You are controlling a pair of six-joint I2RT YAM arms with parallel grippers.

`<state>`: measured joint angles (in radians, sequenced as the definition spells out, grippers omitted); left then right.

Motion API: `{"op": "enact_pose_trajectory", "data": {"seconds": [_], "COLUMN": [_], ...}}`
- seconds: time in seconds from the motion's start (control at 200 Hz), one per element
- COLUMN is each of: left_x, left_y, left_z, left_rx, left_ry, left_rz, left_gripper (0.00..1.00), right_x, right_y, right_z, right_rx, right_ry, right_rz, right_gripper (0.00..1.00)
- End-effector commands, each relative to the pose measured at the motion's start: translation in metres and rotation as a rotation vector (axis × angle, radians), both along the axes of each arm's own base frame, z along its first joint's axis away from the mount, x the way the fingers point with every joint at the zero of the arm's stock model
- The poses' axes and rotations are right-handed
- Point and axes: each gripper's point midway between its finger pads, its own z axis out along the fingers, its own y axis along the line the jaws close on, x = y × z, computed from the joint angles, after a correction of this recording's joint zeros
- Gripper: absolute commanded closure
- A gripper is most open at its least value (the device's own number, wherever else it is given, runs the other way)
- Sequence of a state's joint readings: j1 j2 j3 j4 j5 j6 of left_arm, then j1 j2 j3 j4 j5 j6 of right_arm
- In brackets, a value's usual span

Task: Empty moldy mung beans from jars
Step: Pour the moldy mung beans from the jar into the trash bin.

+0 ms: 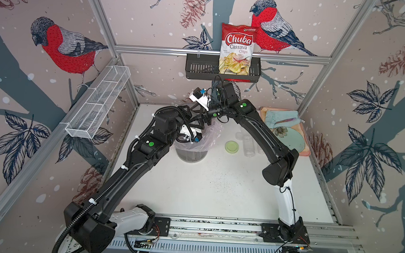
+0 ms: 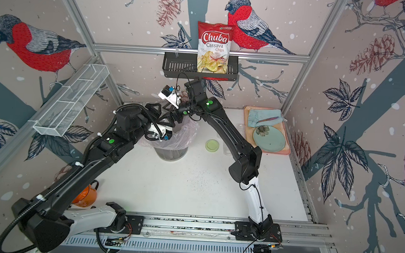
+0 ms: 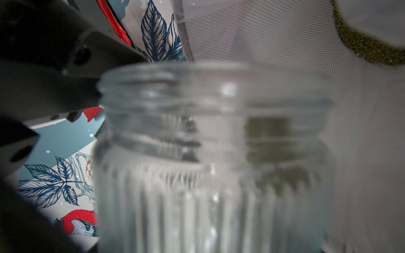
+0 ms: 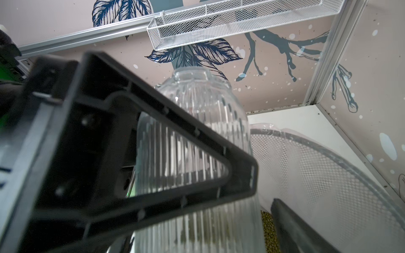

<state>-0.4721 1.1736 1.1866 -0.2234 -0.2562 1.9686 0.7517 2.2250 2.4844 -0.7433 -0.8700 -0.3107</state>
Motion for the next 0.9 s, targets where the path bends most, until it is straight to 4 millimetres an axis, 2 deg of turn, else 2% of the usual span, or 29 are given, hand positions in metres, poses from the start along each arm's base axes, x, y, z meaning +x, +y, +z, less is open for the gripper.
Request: {"op": "enact_pose_trajectory", "data": {"seconds": [0.0, 0.605, 0.73, 0.891], "left_x": [0.003, 0.006, 0.012, 0.014], "left_y": [-0.005, -0.007, -0.008, -0.009], "left_z": [0.023, 0.034, 0.037, 0.04], "left_rx": [0.03, 0.025, 0.033, 0.034], "left_ry": [-0.093, -0.121, -0.127, -0.135], "left_rz": [-0.035, -0.031, -0.02, -0.019], "left_gripper": [1.0, 1.0, 1.0, 1.0], "right_x": [0.001, 0.004, 0.006, -0.001], "right_y": [0.003, 0.016, 0.018, 0.021], "right_z": [-0.008, -0.037, -0.042, -0.043], "right_rx": [-0.026, -0.082, -0.086, -0.081], "right_ry": [-0.009, 0.011, 0.02, 0.03], "right_rz": [-0.015, -0.024, -0.031, 0.0], "right_gripper": [0.05, 0.05, 0.0, 0.04]}}
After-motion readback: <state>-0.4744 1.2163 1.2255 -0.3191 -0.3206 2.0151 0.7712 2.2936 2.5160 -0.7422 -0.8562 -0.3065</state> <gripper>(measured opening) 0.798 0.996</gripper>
